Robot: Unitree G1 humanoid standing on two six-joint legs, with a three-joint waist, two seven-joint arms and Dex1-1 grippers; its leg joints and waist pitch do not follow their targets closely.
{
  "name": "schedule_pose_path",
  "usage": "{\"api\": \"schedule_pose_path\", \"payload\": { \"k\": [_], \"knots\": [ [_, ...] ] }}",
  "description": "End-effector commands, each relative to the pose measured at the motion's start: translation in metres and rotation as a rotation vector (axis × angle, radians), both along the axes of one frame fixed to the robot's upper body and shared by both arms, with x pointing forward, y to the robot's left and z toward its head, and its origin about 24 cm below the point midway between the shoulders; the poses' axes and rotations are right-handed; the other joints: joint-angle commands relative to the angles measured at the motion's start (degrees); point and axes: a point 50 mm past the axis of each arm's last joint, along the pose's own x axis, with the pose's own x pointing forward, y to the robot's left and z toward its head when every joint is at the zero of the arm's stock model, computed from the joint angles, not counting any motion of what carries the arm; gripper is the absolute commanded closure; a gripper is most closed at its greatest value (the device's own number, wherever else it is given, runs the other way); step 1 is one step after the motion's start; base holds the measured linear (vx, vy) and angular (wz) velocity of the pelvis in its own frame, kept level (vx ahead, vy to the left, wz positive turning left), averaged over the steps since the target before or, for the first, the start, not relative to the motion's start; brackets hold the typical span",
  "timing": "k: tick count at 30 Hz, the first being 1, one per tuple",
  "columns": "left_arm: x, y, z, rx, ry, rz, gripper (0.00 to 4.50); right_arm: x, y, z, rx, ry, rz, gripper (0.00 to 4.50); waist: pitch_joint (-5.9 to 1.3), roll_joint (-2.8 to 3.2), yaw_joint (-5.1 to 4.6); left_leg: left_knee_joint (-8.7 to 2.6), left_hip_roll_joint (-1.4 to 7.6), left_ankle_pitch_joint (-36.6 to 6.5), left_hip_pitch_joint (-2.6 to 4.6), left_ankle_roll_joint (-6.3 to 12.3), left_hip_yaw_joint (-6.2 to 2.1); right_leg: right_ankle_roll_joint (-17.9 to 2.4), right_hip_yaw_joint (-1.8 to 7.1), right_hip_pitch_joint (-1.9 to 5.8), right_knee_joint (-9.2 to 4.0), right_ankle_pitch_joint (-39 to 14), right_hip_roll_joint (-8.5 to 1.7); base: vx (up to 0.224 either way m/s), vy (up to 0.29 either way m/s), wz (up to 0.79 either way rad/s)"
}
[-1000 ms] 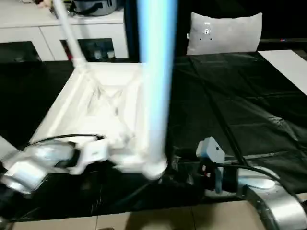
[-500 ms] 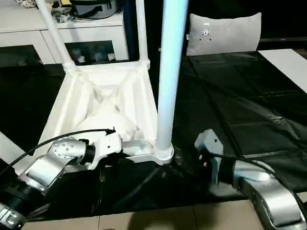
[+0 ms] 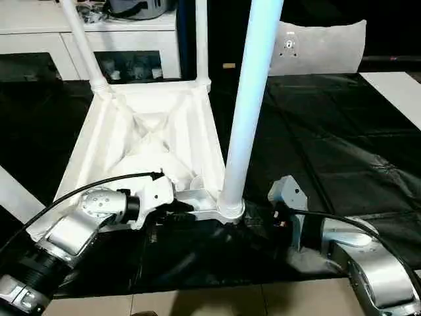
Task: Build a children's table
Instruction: Rotate leg to tighten
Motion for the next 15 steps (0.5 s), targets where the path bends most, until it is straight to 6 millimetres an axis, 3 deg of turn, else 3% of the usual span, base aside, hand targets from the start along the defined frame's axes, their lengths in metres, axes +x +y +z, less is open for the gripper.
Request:
{"api": "schedule_pose_path", "payload": {
  "k": [1, 8, 12, 15],
  "knots": [
    [0.005, 0.007, -0.004, 0.066, -0.014, 0.032, 4.06, 0.004, 0.000, 0.003, -0.012, -0.023, 0.005, 0.00, -2.46, -1.14, -0.06, -5.42, 5.87, -6.5, 0.00, 4.70, -1.98, -13.4, 2.75, 1.86, -5.11, -10.3, -5.72, 0.000, 0.000, 0.00],
    [0.005, 0.016, -0.003, 0.100, 0.009, 0.014, 4.46, 0.012, -0.001, 0.004, -0.022, -0.064, -0.003, 0.00, -2.32, -1.23, -0.26, -5.66, 5.81, -8.2, -0.17, 3.53, -2.01, -13.0, 2.81, 1.80, -5.31, -13.2, -5.84, 0.000, 0.000, 0.00],
    [-0.003, 0.015, 0.003, 0.034, 0.055, -0.093, 4.46, 0.023, -0.004, 0.006, -0.013, -0.103, 0.032, 0.00, -2.74, -1.26, -0.97, -5.28, 5.78, -4.8, -0.36, 4.51, -1.89, -14.7, 2.67, 1.89, -4.67, -6.8, -5.80, 0.000, 0.000, 0.00],
    [-0.004, 0.016, 0.003, 0.042, 0.067, -0.119, 4.50, 0.025, -0.004, 0.005, -0.007, -0.093, 0.067, 0.26, -3.38, -1.32, -0.78, -4.42, 5.53, 2.2, -0.45, 8.40, -1.59, -17.0, 2.50, 2.24, -3.39, 5.7, -5.72, 0.000, 0.000, 0.00]
  ]
}}
